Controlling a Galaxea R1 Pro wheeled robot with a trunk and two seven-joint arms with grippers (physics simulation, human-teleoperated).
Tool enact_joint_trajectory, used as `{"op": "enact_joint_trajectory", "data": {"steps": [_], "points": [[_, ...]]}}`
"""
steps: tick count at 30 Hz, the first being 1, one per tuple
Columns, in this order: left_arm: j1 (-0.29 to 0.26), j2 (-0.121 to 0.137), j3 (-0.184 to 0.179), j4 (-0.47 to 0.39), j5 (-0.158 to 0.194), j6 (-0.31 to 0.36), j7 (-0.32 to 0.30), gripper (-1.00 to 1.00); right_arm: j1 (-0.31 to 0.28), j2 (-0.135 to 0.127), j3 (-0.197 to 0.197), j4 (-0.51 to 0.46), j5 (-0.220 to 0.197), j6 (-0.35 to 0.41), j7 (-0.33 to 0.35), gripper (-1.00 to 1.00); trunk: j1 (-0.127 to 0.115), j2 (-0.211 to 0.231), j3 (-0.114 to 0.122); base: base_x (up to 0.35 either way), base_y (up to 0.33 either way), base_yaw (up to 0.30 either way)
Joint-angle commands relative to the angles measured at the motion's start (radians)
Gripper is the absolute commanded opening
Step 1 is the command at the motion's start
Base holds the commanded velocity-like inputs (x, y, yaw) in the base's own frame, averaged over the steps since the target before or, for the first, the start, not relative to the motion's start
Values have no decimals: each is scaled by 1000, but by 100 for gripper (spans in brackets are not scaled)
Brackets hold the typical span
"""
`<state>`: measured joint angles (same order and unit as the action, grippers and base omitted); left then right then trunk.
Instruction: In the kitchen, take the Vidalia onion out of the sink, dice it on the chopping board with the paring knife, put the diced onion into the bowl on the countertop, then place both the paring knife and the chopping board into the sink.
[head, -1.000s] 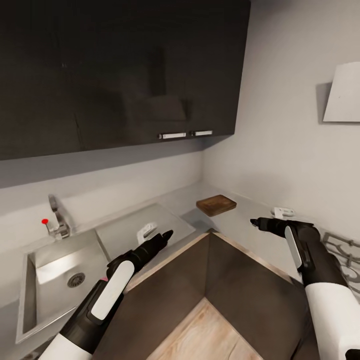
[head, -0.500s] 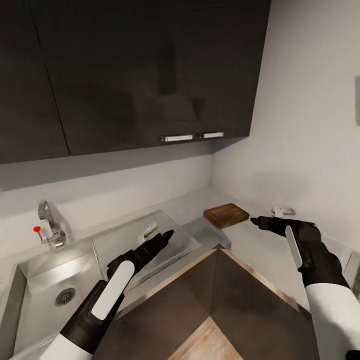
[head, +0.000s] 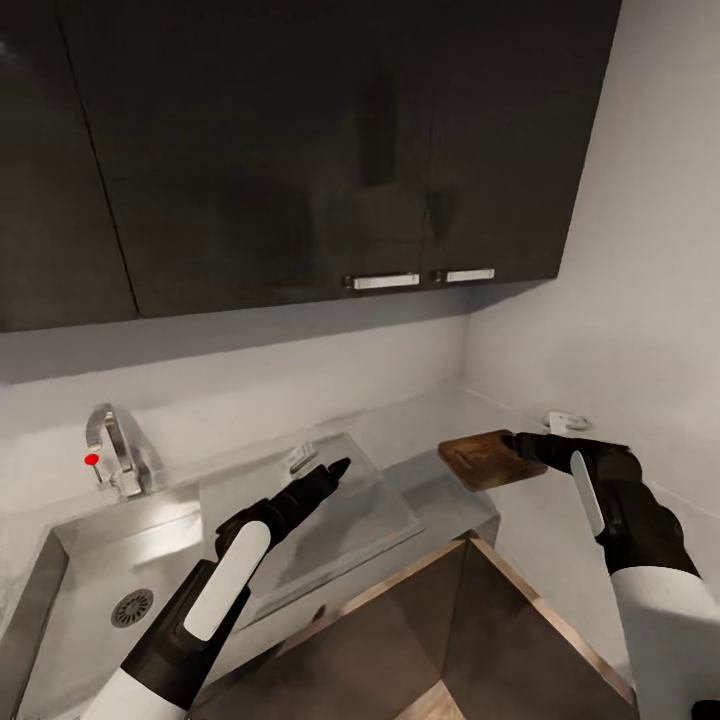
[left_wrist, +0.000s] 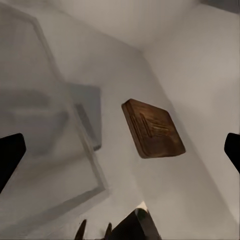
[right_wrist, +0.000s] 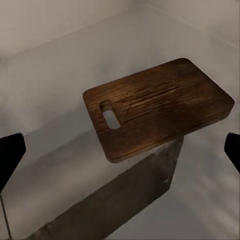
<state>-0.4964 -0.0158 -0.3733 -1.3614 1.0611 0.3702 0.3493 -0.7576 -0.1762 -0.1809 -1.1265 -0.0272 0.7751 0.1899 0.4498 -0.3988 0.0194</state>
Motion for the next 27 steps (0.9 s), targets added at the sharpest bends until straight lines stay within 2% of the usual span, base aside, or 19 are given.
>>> {"op": "enact_joint_trajectory", "data": {"steps": [1, 14, 19, 27], "points": [[-1, 0, -1, -2, 10, 1, 8, 100, 0, 0, -1, -1, -3, 5, 3, 100, 0, -1, 0, 39, -25, 227], [-1, -2, -1, -4, 10, 1, 8, 100, 0, 0, -1, -1, 0, 3, 2, 100, 0, -1, 0, 5, -3, 262], [-1, -1, -1, -4, 10, 1, 8, 100, 0, 0, -2, -1, 0, 2, 2, 100, 0, -1, 0, 60, -51, 87], [-1, -1, 0, -4, 9, 1, 8, 100, -8, 0, -3, 24, 1, 7, 2, 100, 0, -1, 0, 206, -226, 10]]}}
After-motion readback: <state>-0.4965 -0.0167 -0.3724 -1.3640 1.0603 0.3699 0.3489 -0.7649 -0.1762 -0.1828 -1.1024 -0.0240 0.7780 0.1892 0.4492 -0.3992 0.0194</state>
